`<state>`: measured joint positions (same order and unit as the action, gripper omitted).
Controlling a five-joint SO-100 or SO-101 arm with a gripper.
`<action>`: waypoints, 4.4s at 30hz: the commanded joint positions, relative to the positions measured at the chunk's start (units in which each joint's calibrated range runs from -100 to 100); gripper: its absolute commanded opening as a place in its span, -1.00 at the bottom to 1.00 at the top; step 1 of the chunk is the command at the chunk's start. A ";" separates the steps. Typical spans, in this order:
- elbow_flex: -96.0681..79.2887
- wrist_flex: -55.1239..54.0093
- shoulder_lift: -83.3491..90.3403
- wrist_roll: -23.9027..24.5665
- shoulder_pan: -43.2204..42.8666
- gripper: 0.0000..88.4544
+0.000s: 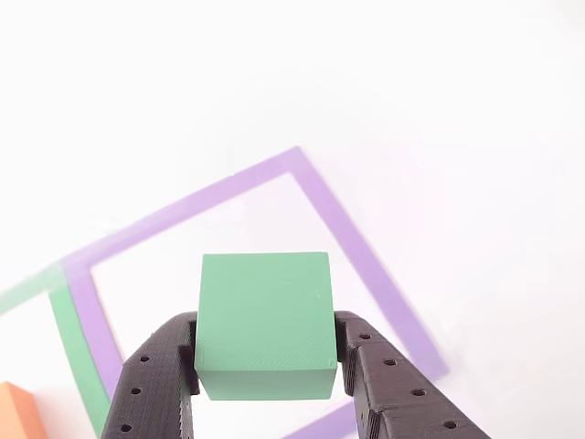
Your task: Tower of hanoi
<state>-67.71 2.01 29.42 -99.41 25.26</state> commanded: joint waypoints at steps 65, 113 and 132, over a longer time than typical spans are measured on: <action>-4.93 -29.46 -15.33 -0.59 -1.57 -0.47; 46.62 75.56 20.76 -0.59 -41.75 -0.98; -1.29 7.55 13.57 -0.59 -40.69 -0.27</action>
<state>-65.10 24.16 45.80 -99.41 -14.94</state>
